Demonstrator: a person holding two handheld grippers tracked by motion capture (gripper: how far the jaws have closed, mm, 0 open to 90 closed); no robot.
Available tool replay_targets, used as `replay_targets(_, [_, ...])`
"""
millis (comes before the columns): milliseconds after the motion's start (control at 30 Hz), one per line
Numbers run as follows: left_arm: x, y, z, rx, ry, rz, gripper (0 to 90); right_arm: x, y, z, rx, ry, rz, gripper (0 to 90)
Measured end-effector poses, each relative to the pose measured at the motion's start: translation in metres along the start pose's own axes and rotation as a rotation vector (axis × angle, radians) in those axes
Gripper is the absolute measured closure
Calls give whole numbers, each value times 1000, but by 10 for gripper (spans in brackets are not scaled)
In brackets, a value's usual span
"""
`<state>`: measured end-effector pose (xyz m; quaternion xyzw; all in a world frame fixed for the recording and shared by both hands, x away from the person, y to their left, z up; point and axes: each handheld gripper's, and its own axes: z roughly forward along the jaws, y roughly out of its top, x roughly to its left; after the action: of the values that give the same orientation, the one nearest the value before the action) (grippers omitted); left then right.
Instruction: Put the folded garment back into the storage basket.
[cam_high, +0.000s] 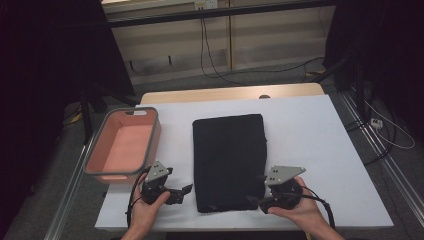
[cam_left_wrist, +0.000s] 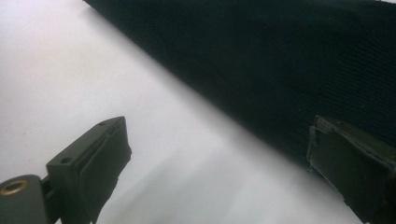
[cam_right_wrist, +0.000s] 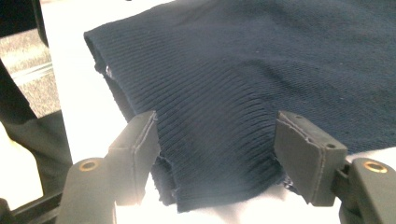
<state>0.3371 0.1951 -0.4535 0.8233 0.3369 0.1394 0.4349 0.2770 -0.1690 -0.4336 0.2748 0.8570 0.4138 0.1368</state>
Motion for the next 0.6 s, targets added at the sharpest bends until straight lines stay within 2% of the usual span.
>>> replay_targets(100, [0,0,-1,-2,2,2,61,4,0,3,16,-2,-30,326])
replay_targets(300, [1,0,-1,-1,-3,-2,61,10,-7,13,109,-12,-72,328])
replay_targets(500, [1,0,-2,1,-8,4,61,11,-9,16,136,18,-67,343])
replay_targets(600, [1,0,-1,6,-7,5,61,14,-10,17,148,15,-101,387])
